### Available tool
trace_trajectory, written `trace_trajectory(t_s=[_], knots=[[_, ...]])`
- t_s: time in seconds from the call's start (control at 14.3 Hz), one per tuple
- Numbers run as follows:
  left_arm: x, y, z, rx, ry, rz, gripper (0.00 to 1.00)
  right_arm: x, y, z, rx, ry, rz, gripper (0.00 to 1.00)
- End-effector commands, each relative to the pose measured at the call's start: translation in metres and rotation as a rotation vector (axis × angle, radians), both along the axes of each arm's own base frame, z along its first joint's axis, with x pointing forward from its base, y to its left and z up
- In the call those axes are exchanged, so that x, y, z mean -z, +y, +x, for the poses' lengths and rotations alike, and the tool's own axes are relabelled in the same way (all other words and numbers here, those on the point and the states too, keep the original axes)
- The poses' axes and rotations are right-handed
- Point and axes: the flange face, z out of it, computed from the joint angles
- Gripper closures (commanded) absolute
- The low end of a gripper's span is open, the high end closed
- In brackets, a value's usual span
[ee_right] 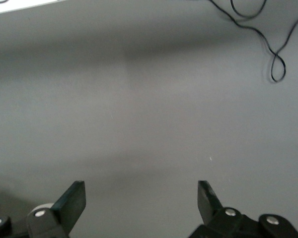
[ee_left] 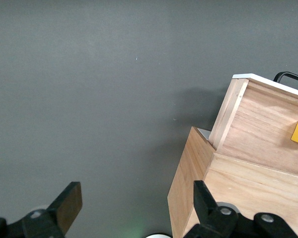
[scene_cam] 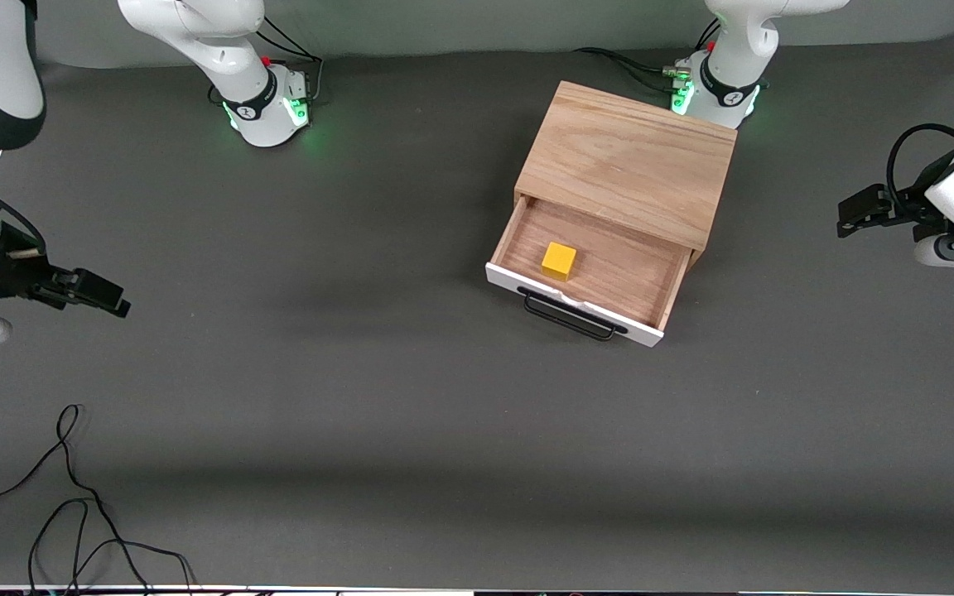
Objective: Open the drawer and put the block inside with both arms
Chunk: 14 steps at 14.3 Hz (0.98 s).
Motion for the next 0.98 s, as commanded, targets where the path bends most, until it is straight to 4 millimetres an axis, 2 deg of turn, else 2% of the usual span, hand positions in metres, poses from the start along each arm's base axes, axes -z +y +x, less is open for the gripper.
trace_trajectory(t_s=[0.0,0.21,0.28,0.91], knots=[[-0.003,-0.001,-0.004,0.002,0.003,0.000,0.00,-0.007,0.012,-0.012,-0.036,0.002,0.018,0.00],[-0.002,-0.001,-0.005,0.002,0.006,0.000,0.00,-0.016,0.035,-0.035,-0.076,-0.003,0.012,0.00],[-0.002,0.000,-0.005,0.002,0.005,0.000,0.00,-0.018,0.035,-0.038,-0.076,-0.008,0.012,0.00],[0.001,0.000,-0.003,0.002,0.011,0.000,0.00,-0.005,0.025,-0.027,-0.087,0.011,0.013,0.00]])
